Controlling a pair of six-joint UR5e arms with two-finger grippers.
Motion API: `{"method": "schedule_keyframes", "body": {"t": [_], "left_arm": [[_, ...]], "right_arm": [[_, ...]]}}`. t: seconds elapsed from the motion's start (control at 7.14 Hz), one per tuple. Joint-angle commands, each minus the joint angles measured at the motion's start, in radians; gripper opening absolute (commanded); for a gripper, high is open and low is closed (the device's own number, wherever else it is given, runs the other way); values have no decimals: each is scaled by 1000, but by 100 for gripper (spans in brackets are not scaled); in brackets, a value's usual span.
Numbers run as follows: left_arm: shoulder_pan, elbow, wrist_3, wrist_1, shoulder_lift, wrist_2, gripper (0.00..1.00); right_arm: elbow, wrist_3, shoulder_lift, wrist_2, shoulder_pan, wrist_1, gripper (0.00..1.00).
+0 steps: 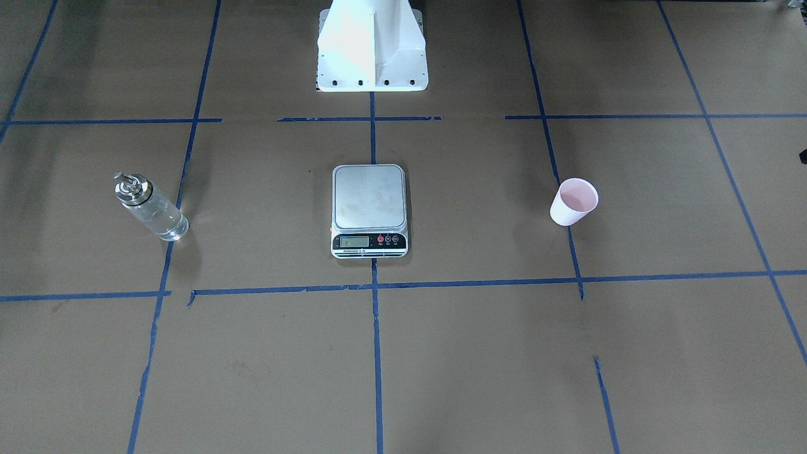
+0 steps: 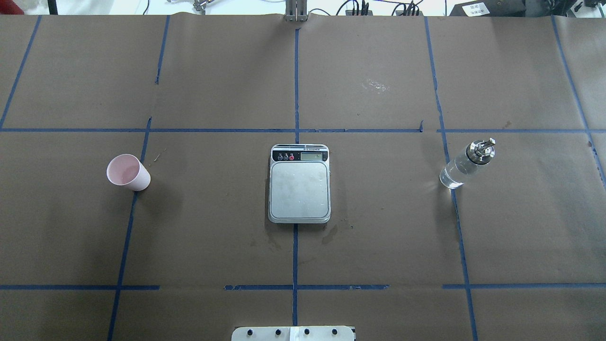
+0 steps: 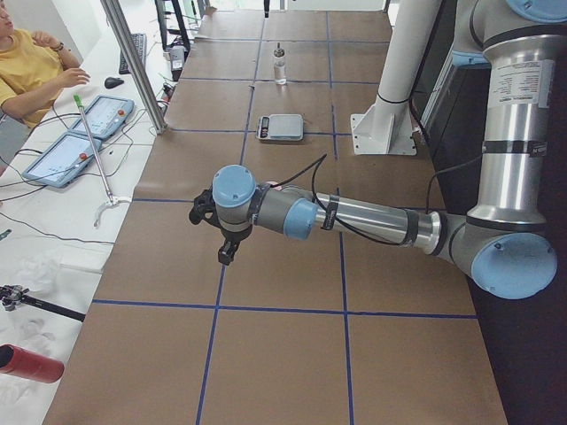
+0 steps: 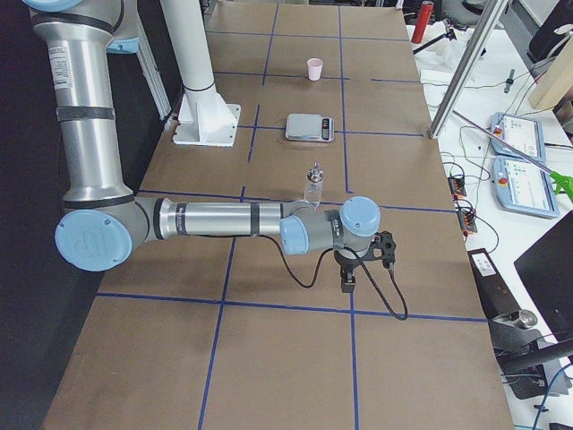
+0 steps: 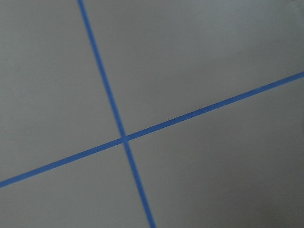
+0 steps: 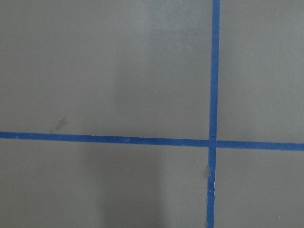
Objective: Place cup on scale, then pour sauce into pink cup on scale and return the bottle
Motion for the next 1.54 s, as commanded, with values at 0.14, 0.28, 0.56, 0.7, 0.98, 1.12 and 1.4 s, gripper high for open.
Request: {"method": "schedule_keyframes", "body": {"t": [0.14,0.28,0.56,0.7,0.98,1.12,1.4], "left_arm": [[368,-45,-730,-244,-90,128,98],[440,-47,-805,-243,-118,207,98],[507,-9,-815,-246,-123,260,98],[539,1,-812,-246,-124,262,98],[554,11,-812,-246,-121,263,96],[571,16,-810,-246,-123,262,94],[606,39,-806,-247,-124,263,75]], "right_arm": [[-28,0,-10,6,-26,84,100],[-19,0,-8,12,-35,84,100],[-26,-1,-8,26,-43,84,100],[-29,0,-8,31,-47,84,100],[-37,0,-8,29,-69,83,100],[-38,-1,-8,29,-73,83,100],[-38,-1,-8,29,-78,83,100]]}}
